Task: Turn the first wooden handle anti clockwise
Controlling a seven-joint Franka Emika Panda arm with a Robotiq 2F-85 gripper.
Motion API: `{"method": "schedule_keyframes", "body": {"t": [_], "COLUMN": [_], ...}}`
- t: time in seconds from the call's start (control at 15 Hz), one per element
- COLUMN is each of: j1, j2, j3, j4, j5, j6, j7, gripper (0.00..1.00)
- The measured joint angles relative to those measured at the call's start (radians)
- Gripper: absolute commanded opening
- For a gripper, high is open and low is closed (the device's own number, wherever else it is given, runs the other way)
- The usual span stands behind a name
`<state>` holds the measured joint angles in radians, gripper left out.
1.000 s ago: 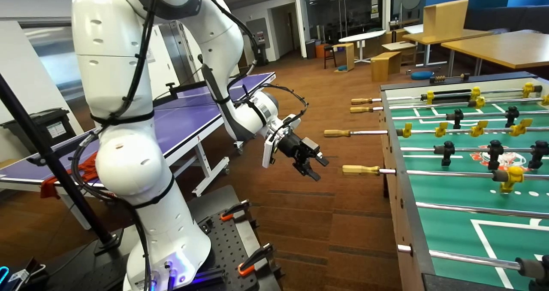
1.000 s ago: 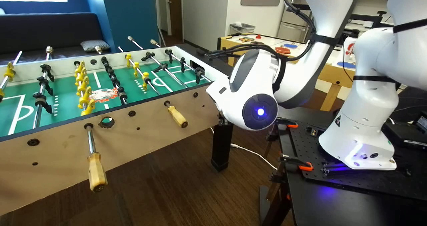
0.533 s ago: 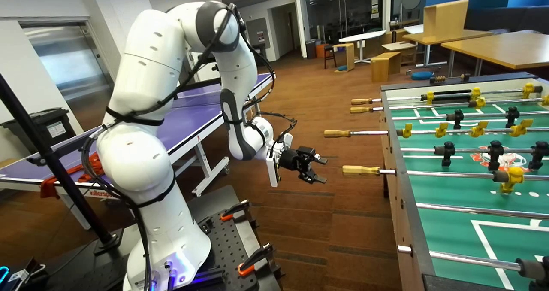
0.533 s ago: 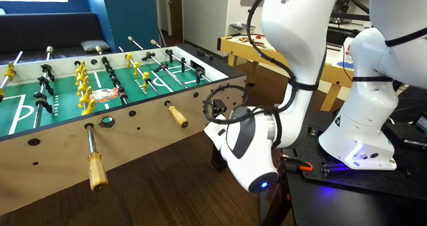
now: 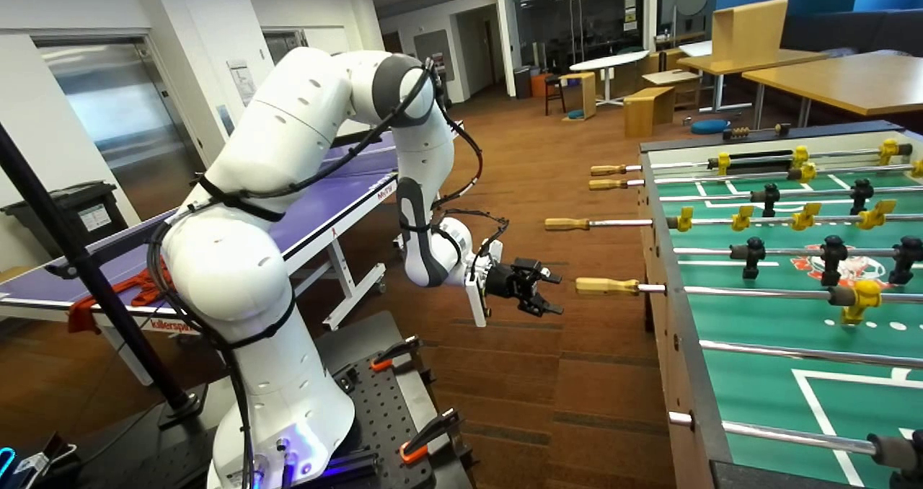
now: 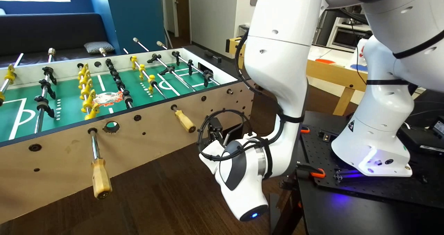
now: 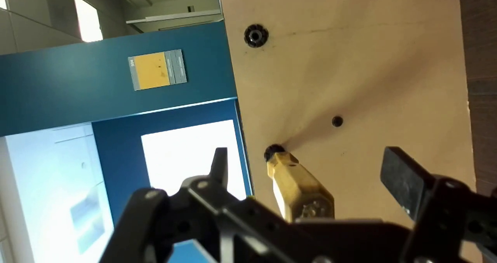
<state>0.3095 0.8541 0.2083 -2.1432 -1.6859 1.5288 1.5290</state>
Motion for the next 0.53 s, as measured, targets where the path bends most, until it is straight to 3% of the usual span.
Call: {"method": "schedule_keyframes", "body": {"t": [0.53], "j1": [-0.010], "j2": [0.092], "j3": [-0.015], "j4": [0.123], "j5": [-0.118], "j6": [0.000], "j7": [-0.063], "gripper": [1.00]}}
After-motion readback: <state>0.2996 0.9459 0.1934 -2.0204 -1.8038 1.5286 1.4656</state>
